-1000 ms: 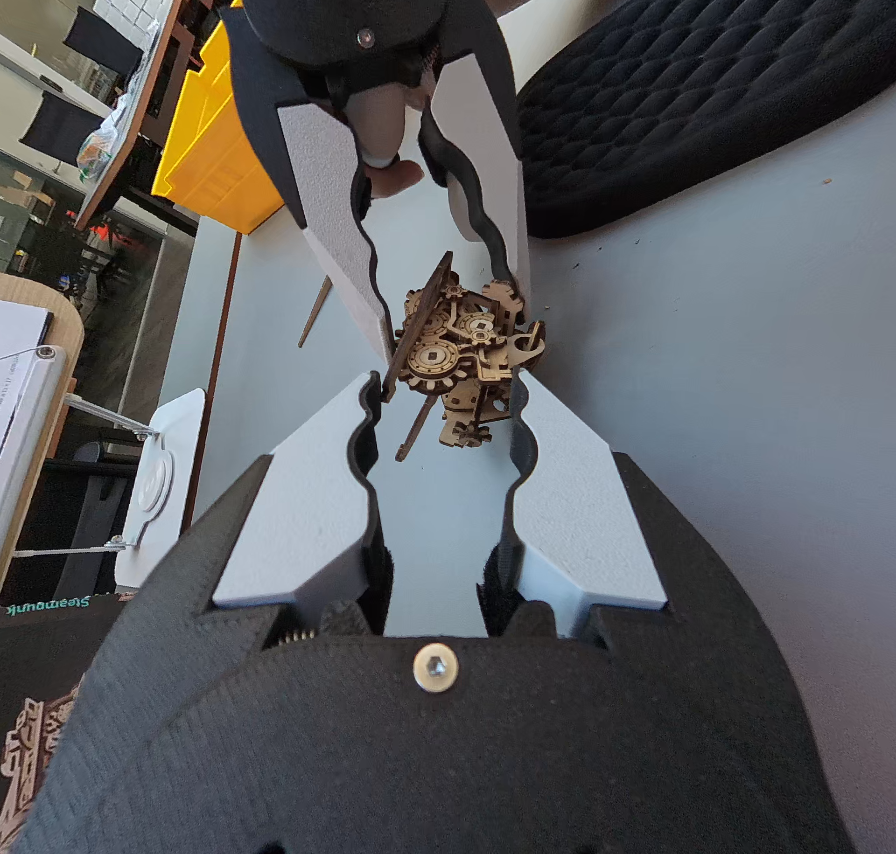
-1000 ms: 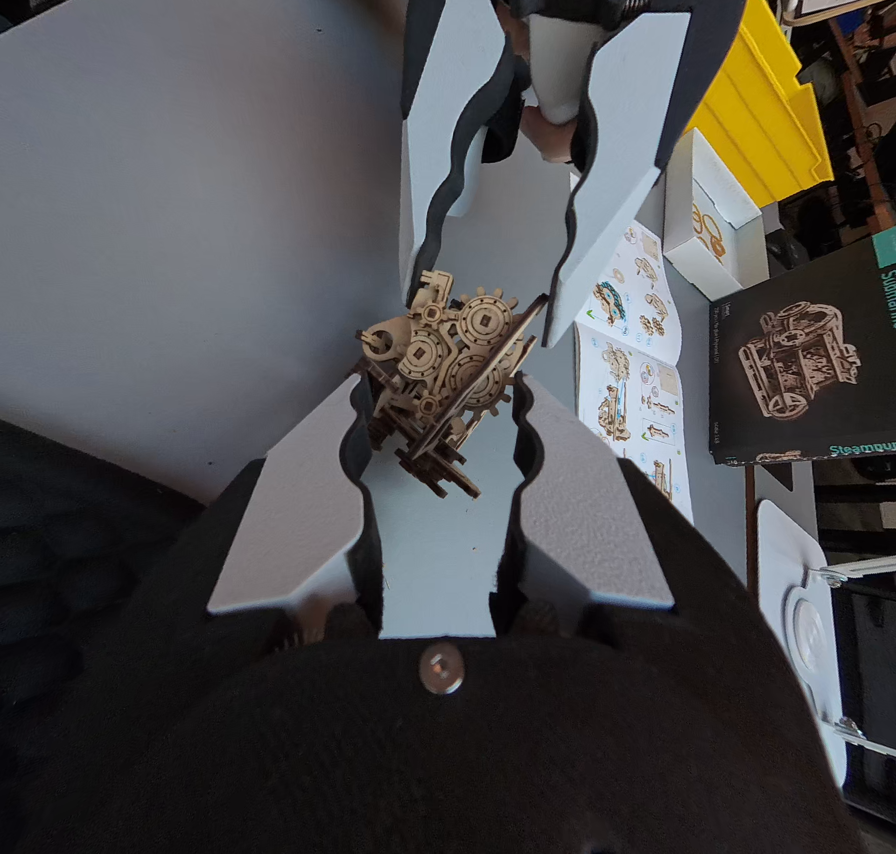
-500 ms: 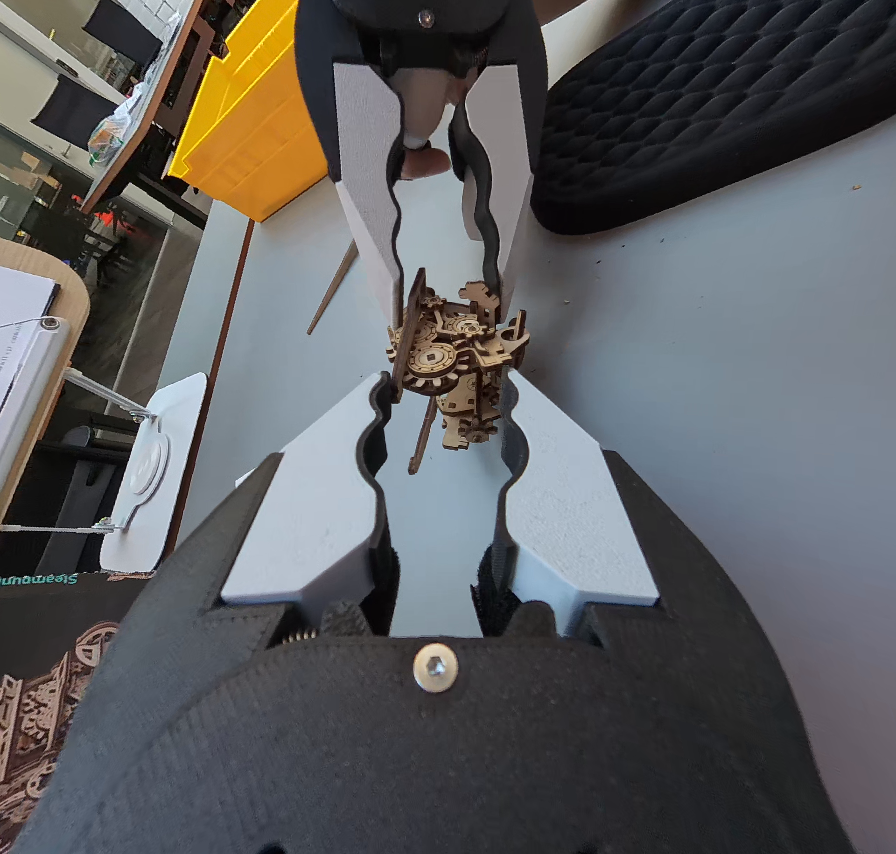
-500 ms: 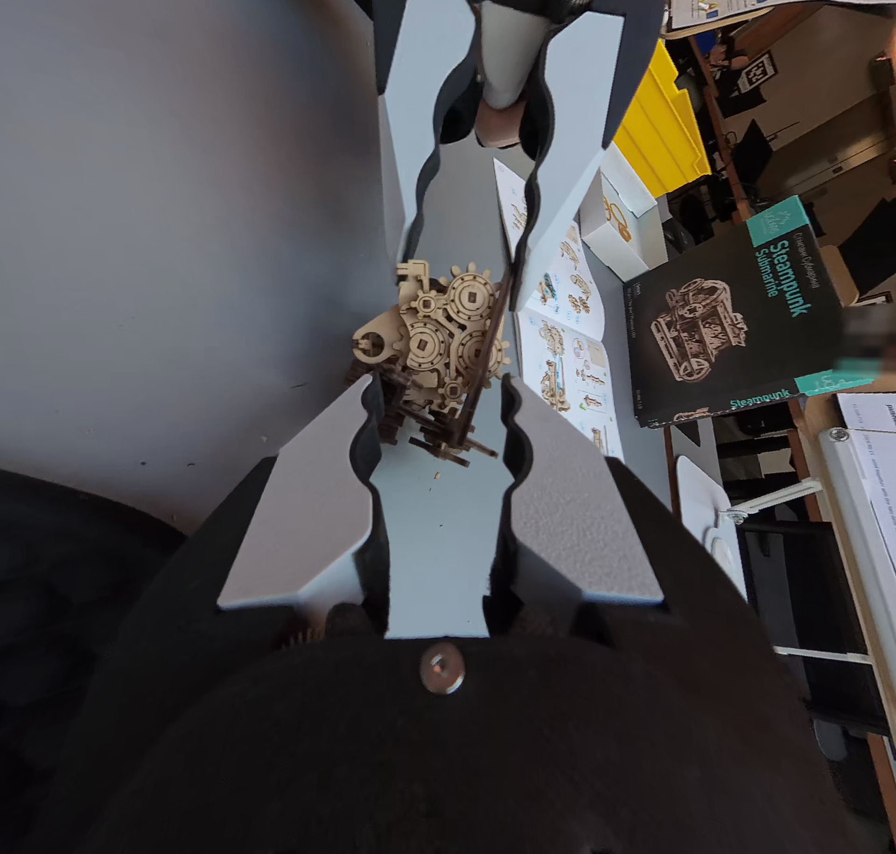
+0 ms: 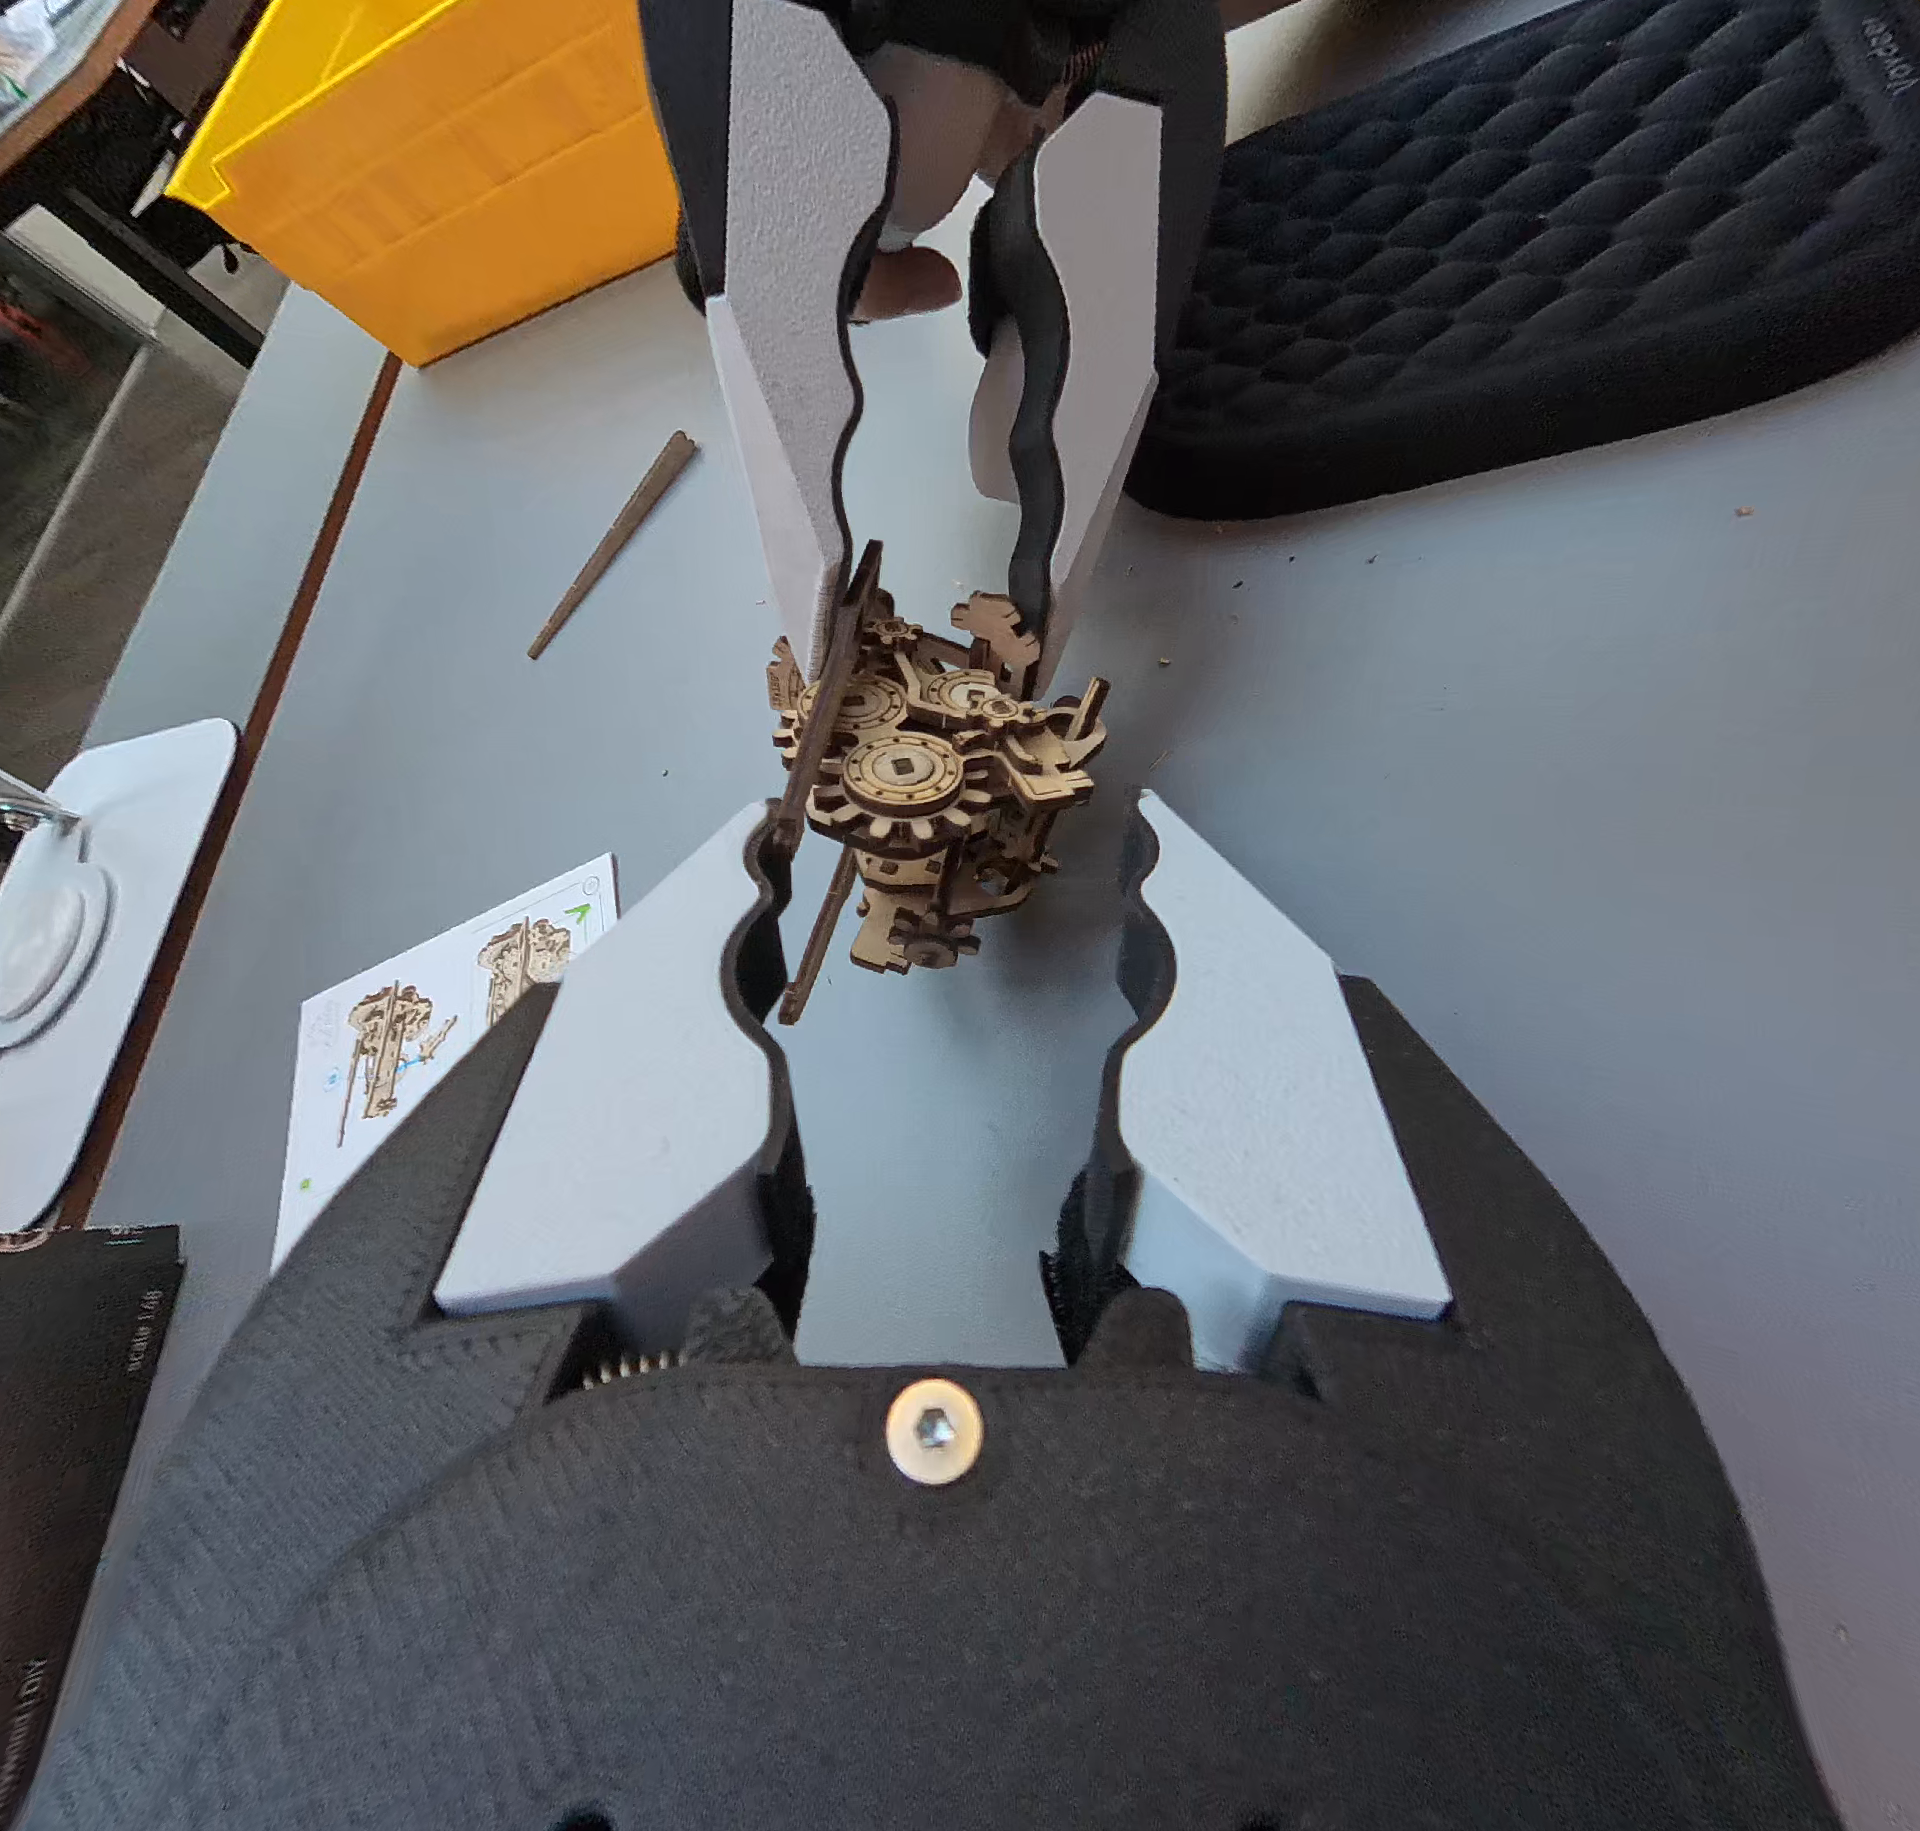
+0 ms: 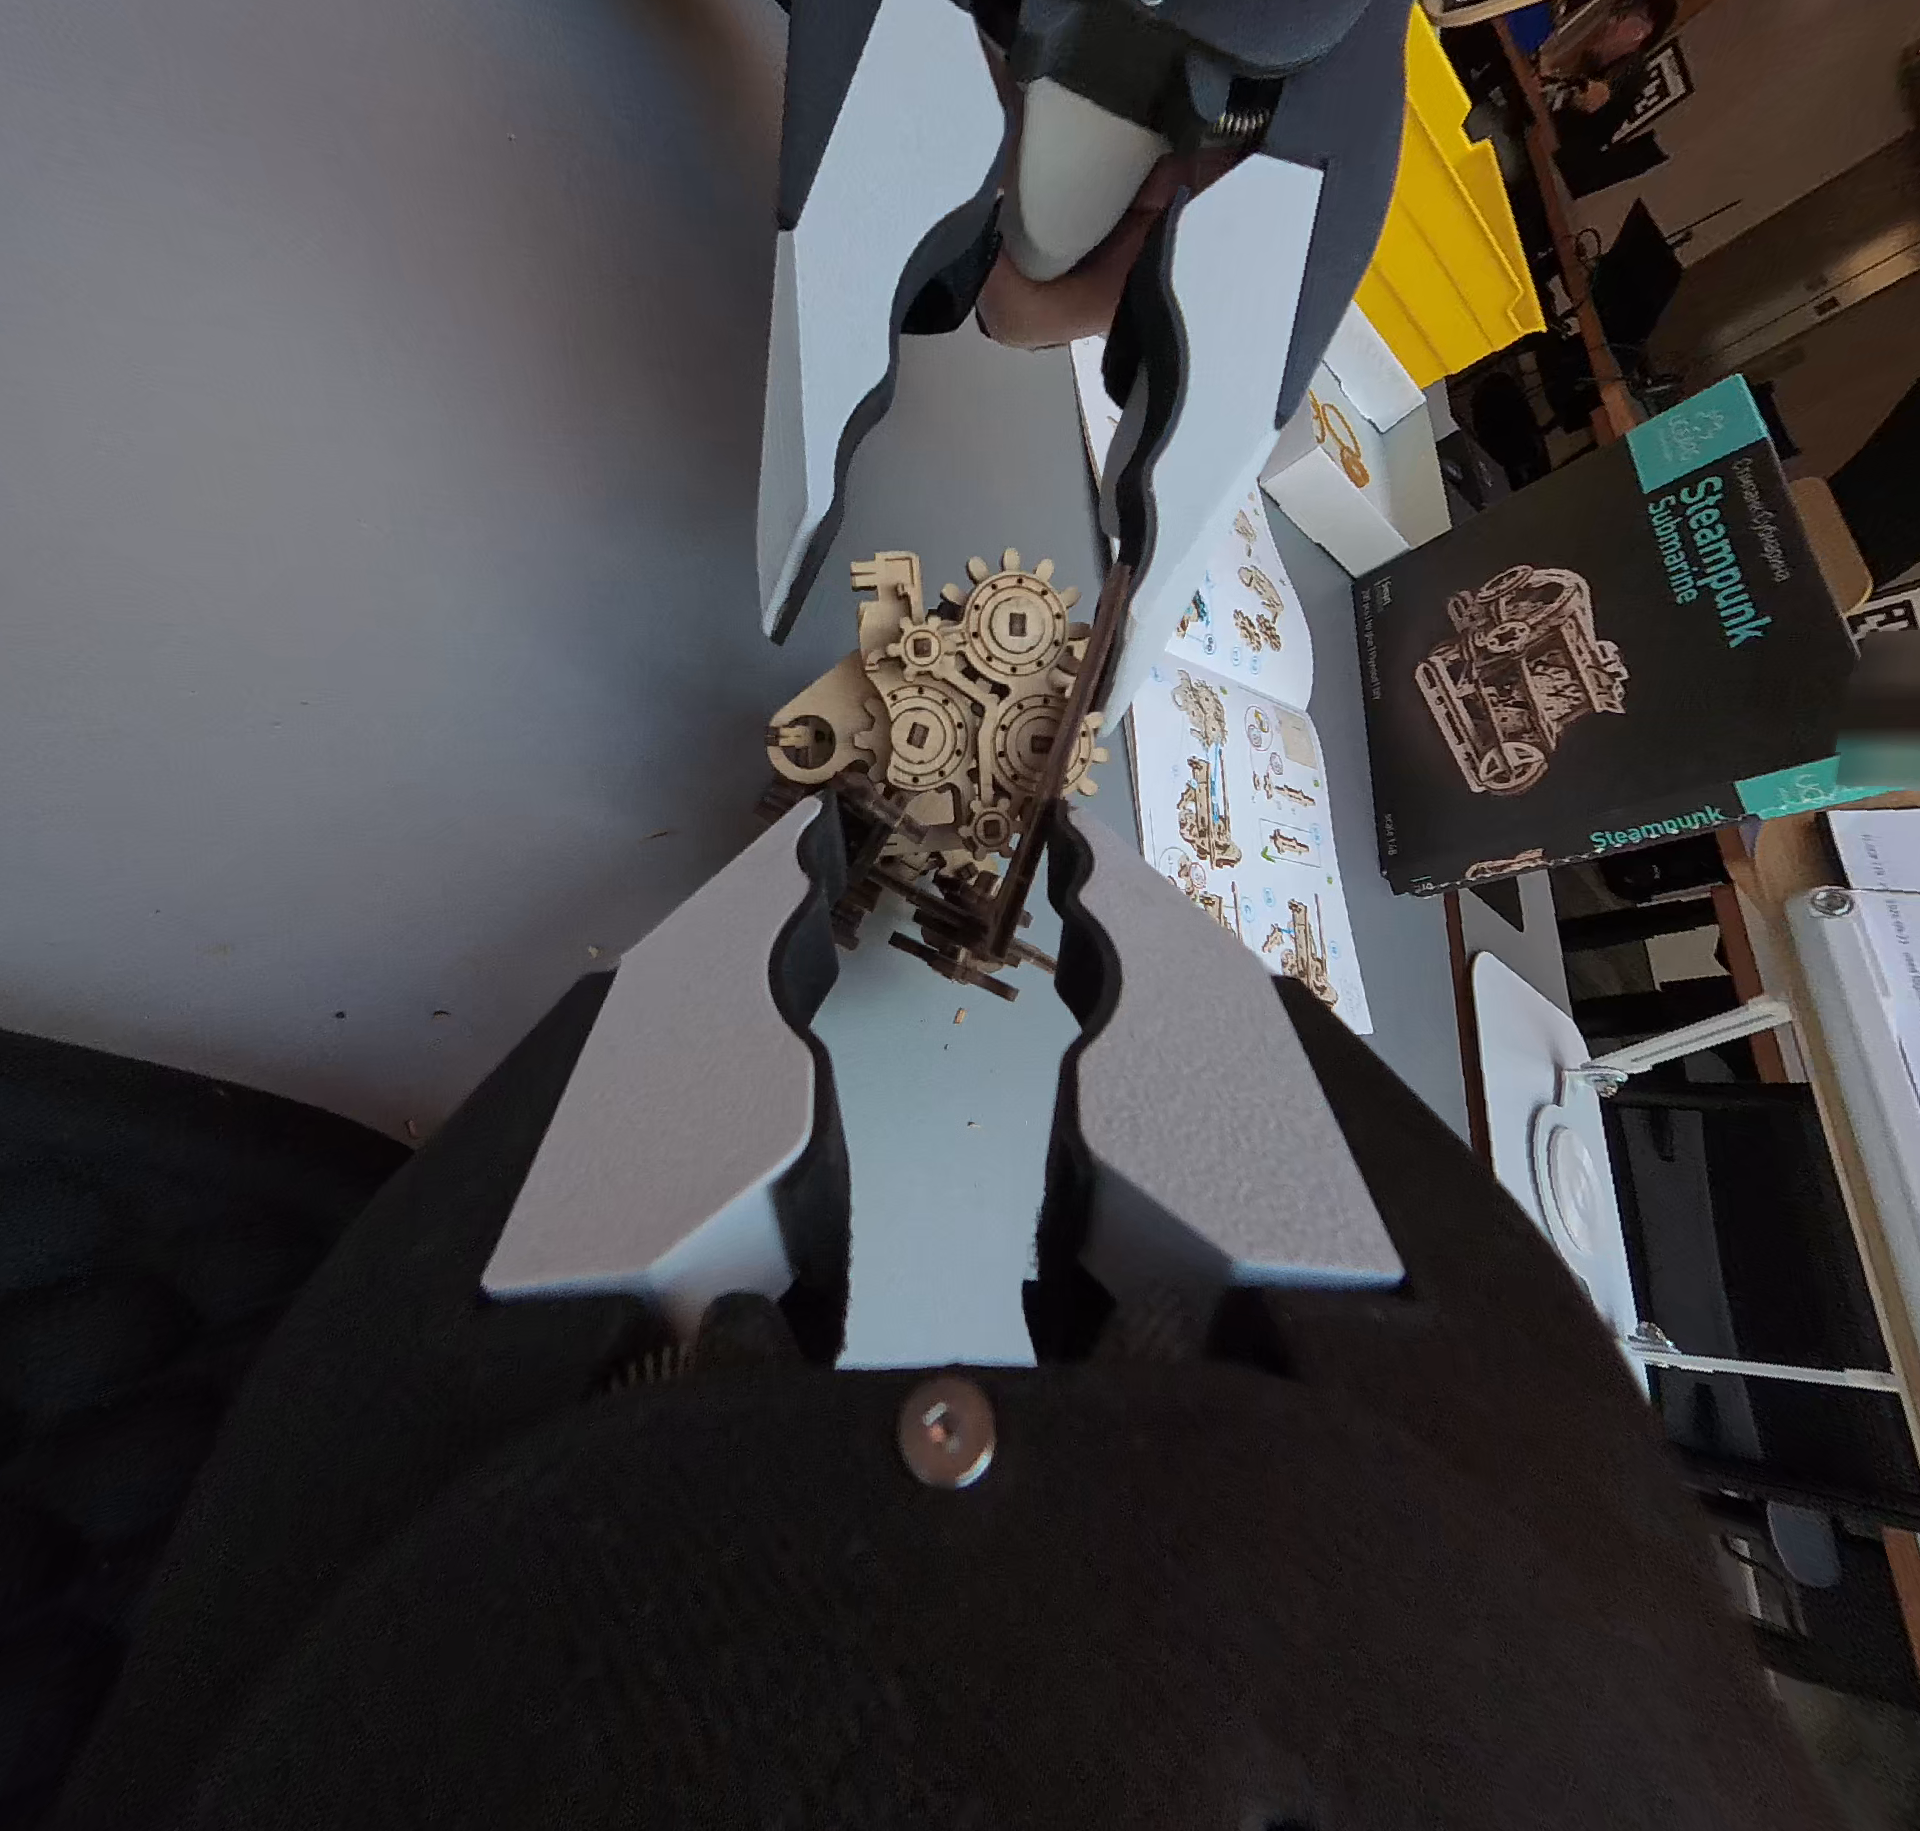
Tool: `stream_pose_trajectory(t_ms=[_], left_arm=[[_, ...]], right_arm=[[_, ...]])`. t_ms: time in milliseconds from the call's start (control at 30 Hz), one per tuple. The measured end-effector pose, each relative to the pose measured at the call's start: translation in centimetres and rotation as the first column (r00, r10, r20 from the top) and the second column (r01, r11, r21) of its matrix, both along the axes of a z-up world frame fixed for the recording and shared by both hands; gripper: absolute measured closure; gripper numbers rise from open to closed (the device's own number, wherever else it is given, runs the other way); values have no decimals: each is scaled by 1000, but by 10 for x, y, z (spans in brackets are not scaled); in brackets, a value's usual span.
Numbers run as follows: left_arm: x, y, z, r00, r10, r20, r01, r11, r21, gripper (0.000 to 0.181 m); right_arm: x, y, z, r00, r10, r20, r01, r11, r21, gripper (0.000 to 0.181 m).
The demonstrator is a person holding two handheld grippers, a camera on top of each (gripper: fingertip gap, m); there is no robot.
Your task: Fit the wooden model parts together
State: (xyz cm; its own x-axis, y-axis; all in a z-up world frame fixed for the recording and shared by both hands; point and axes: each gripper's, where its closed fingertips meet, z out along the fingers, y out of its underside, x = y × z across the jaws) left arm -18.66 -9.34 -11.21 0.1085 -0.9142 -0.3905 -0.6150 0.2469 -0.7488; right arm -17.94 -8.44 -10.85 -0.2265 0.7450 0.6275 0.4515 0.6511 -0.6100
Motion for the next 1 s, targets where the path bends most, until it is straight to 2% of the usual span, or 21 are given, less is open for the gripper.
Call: stream_pose_trajectory(t_ms=[100,200,267,333,467,533,633,700,900,1000], left_arm=[[-2,0,7,999,19,39,-17,998,-63,112],[-4,3,17,991,74,109,-50,977,-209,101],[-2,3,21,983,112,146,-60,945,-321,104],[-3,2,13,987,126,104,-78,923,-376,101],[-4,14,0,986,164,24,-154,961,-231,102],[1,13,-1,989,141,30,-133,973,-187,106],[6,9,-3,994,96,49,-87,983,-163,122],[7,9,-3,995,76,62,-67,988,-140,125],[6,7,-3,997,52,55,-46,995,-94,123],[8,5,-2,996,46,74,-37,992,-120,125]], right_arm=[[0,1,0,1000,-10,-1,10,1000,5,143],[0,3,-1,1000,-23,-8,23,1000,8,143],[0,5,-1,999,-31,-13,31,999,7,143],[-1,5,-1,999,-39,-18,40,999,7,144],[-2,6,-1,998,-51,-24,51,999,2,144],[-2,6,-1,998,-50,-26,50,999,3,143],[-3,4,-1,999,-41,-26,41,999,20,143],[-3,5,-1,999,-39,-22,40,998,44,143],[-3,3,-1,1000,-14,-22,16,998,60,147],[-3,3,-1,1000,-16,-22,17,998,60,147]])
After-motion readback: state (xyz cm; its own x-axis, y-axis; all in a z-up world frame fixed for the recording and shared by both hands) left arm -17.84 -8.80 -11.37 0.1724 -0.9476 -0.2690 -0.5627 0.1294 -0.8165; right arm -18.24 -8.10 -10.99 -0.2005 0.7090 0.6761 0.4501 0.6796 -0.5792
